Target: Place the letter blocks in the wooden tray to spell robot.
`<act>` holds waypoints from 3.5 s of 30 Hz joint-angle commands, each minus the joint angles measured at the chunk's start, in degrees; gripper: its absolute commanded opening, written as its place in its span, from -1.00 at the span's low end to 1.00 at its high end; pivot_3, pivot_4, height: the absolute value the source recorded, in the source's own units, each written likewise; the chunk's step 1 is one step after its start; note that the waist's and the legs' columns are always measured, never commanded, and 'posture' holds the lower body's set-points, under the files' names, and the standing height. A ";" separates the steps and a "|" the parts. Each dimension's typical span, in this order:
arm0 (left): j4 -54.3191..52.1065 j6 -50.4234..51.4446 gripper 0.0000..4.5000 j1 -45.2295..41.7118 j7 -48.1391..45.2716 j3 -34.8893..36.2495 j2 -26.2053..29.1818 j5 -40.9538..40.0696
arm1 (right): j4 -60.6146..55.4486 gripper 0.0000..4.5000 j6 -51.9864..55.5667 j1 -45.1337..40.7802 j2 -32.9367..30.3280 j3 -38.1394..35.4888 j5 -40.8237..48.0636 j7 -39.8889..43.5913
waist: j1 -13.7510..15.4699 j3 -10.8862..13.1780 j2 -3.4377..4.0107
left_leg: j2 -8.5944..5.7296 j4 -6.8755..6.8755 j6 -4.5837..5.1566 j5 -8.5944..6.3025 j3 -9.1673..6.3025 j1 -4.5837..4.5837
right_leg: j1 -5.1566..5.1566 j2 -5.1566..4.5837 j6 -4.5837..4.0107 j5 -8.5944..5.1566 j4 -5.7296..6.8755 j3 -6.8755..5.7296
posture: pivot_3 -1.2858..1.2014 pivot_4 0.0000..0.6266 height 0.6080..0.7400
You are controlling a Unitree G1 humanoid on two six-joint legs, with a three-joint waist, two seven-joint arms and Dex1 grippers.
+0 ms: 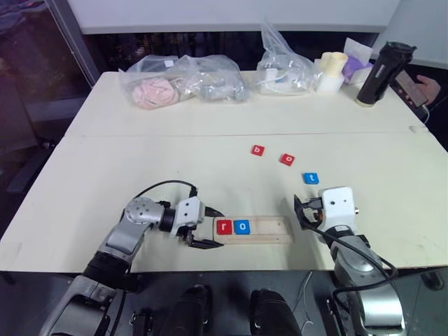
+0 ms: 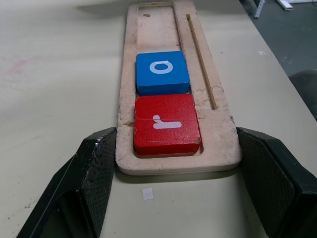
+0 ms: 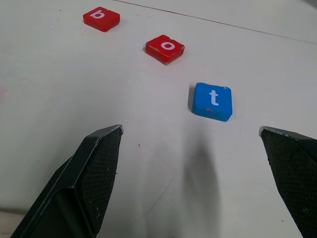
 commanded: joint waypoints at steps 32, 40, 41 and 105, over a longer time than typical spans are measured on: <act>-25.10 24.45 0.99 8.66 12.84 23.01 12.21 -26.70 | 4.86 1.00 16.11 -27.19 -9.27 5.49 4.71 12.68 | -1.58 0.23 -0.11 | 0.09 -0.27 0.13 0.09 -0.01 -0.05 | -0.23 0.08 -0.35 -0.20 0.07 0.00 | 0.03 -0.52 0.97; -30.20 26.68 0.99 8.02 15.84 22.19 11.90 -27.04 | 29.27 1.00 20.08 -46.32 4.02 4.66 2.96 2.45 | -1.20 0.24 -0.12 | 0.07 -0.39 -0.11 0.25 -0.05 -0.03 | -0.32 0.18 -0.31 -0.10 0.19 0.03 | 0.03 -0.52 0.97; -30.43 26.91 0.99 8.01 16.22 22.14 11.68 -27.03 | 32.96 1.00 19.48 -48.24 5.52 4.03 2.52 0.40 | -1.19 0.24 -0.12 | 0.02 -0.40 -0.12 0.26 -0.06 -0.04 | -0.32 0.19 -0.24 -0.06 0.20 0.03 | 0.03 -0.52 0.97; -26.42 20.70 1.00 7.89 11.72 14.34 9.11 -22.00 | -15.62 -0.48 55.76 -20.54 -18.47 -8.15 16.80 8.49 | -1.05 0.23 -0.08 | 0.58 -0.73 -0.55 0.57 -0.04 -0.10 | -0.70 0.78 -0.81 0.10 0.22 0.27 | 0.03 -0.52 0.97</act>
